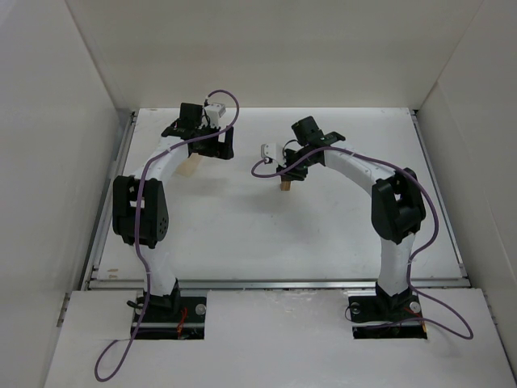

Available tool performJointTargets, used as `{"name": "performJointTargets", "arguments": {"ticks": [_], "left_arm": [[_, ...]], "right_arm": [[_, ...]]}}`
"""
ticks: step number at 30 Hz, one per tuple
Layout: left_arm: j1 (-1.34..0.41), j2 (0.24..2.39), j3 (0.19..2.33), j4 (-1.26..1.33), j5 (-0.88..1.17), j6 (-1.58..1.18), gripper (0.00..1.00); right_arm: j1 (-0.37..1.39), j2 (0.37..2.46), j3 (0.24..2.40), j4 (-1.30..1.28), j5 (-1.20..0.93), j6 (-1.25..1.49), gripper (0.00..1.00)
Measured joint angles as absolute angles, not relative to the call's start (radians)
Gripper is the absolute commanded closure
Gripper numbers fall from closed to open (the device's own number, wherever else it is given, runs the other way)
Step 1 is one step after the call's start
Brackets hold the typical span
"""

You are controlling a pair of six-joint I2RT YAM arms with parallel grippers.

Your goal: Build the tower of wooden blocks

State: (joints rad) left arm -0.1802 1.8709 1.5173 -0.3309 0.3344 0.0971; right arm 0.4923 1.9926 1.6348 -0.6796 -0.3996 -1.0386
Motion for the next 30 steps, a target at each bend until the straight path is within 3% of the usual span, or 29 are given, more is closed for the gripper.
{"name": "performJointTargets", "arguments": {"ticks": [24, 27, 30], "left_arm": [[-0.180, 1.888, 1.521, -0.342, 0.332, 0.105, 0.05], [-0.180, 1.888, 1.521, -0.342, 0.332, 0.105, 0.05], [-0.180, 1.888, 1.521, -0.342, 0.332, 0.105, 0.05]], "right_arm": [[0.492, 1.996, 1.635, -0.673, -0.408, -1.021, 0.90], [0.492, 1.996, 1.635, -0.673, -0.408, -1.020, 0.84], [0.492, 1.996, 1.635, -0.672, -0.408, -1.020, 0.71]]}}
